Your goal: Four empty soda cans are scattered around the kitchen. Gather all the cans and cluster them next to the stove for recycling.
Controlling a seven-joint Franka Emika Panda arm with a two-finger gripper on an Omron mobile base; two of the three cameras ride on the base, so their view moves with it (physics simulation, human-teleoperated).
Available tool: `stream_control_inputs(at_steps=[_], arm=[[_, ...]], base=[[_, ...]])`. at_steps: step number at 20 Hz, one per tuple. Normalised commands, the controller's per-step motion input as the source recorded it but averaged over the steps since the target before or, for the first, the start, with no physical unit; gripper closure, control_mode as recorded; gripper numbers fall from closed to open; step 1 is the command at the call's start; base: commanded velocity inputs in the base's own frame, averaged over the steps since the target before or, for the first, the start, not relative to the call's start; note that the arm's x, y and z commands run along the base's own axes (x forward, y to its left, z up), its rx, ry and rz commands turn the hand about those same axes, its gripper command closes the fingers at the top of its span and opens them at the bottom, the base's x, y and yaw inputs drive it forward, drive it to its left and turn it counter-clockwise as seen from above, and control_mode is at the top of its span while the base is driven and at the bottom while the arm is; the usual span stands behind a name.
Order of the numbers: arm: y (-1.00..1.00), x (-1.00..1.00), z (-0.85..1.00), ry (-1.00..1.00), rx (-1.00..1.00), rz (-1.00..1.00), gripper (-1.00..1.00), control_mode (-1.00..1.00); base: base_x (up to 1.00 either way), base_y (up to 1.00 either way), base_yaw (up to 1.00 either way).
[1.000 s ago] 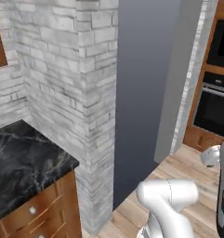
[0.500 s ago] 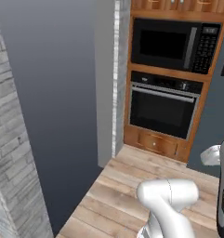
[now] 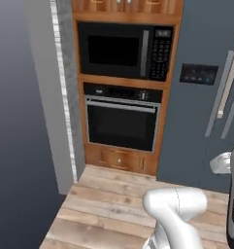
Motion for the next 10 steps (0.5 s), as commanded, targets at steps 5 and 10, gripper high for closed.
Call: stream_control_inputs(at_steps=[5, 10], arm=[[0.0, 0.0, 0.0, 0.0, 0.0, 0.0, -1.0, 1.0], [0.0, 0.0, 0.0, 0.0, 0.0, 0.0, -1.0, 1.0]], base=[[0.2, -0.75, -0.47], [0.01, -0.76, -0.54]])
